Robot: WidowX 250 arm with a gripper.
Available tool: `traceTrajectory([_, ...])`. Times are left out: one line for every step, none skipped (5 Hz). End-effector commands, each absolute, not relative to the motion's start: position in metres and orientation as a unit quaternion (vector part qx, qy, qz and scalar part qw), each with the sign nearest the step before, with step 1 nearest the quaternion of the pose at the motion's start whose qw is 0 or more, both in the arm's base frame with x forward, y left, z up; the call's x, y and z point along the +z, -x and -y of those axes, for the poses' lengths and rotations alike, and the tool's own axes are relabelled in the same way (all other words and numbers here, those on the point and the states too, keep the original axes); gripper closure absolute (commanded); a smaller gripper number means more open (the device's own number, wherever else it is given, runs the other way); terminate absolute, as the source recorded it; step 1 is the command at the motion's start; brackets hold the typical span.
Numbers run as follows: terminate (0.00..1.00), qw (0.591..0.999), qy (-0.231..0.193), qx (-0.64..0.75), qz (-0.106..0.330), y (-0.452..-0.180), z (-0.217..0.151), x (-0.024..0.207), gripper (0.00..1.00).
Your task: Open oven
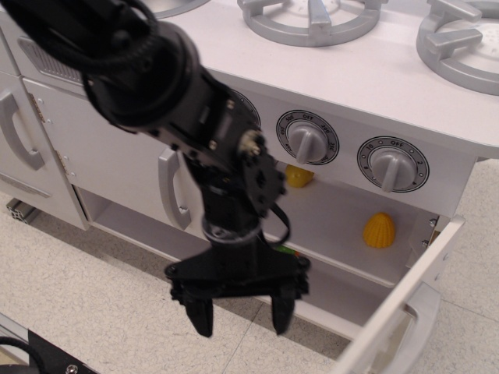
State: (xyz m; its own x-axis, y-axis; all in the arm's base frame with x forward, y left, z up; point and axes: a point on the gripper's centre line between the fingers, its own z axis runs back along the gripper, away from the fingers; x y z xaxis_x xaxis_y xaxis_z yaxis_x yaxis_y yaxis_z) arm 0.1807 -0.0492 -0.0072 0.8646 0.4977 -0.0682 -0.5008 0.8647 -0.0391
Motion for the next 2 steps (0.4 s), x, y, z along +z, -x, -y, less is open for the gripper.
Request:
traceTrajectory([0.0,0.966,0.036,0.257,-0.014,-0.1899,0.058,0.0083,0.0])
traceTrajectory([1.0,0.966,0.036,0.257,-0.014,-0.1899,0.058,0.0083,0.0])
